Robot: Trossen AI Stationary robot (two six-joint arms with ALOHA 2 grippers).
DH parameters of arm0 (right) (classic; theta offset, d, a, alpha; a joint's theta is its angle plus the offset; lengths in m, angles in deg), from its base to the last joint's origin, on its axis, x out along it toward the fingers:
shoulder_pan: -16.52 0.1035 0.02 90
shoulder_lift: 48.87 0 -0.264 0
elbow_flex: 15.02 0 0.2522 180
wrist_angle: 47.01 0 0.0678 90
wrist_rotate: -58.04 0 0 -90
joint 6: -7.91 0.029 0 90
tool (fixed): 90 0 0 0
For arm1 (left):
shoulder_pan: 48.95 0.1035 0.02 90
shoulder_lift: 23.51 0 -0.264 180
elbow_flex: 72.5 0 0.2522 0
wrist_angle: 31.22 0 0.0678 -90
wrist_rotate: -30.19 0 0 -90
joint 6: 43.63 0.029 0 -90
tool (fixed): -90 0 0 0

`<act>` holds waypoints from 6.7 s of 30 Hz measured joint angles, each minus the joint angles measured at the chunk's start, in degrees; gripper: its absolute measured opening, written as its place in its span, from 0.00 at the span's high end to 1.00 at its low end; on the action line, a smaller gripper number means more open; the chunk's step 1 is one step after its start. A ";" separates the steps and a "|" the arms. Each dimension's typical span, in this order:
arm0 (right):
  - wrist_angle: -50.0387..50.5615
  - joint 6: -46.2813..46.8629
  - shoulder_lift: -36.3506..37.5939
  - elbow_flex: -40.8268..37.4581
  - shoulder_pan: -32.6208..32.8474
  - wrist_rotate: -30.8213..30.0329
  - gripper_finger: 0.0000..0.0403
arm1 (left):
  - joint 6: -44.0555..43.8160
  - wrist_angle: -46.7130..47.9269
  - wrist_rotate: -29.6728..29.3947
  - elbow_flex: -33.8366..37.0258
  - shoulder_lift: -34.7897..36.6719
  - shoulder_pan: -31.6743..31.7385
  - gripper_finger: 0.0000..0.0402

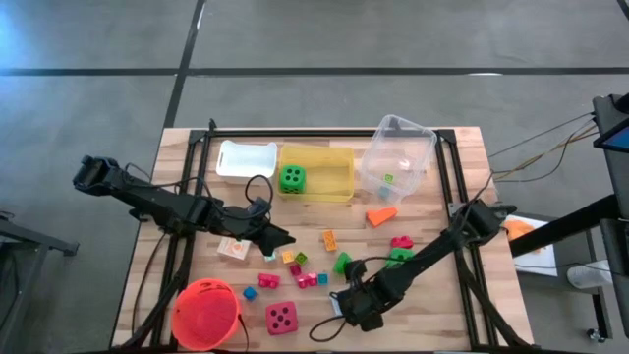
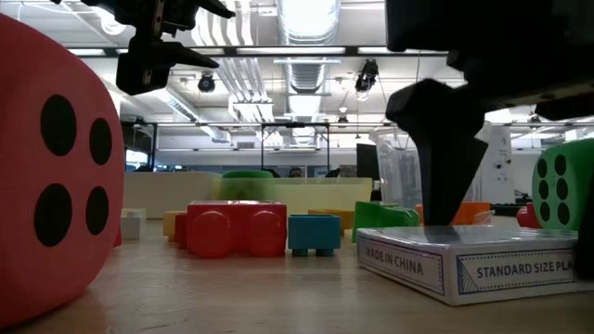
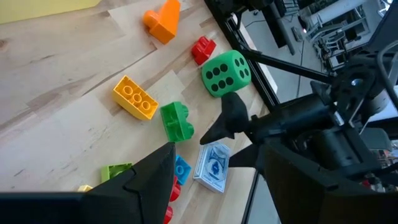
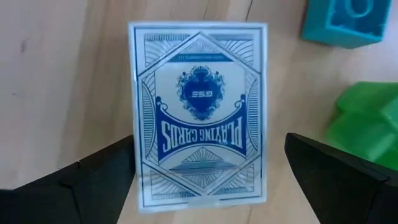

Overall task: Pick & Place Toys
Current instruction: Put the blue deck of cards into the white bin

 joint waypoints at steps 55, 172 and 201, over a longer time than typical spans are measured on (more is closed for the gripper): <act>4.06 8.45 24.86 0.33 -13.20 -15.26 0.28 | -23.82 -19.65 3.51 -11.37 -20.22 4.65 0.42; 14.99 14.23 29.76 11.21 -11.52 -15.03 0.92 | 18.30 35.80 25.74 -11.19 -17.05 61.90 0.58; 16.56 14.31 29.73 11.19 -11.50 -14.82 0.92 | 19.27 37.83 20.98 -11.21 -16.98 62.96 0.63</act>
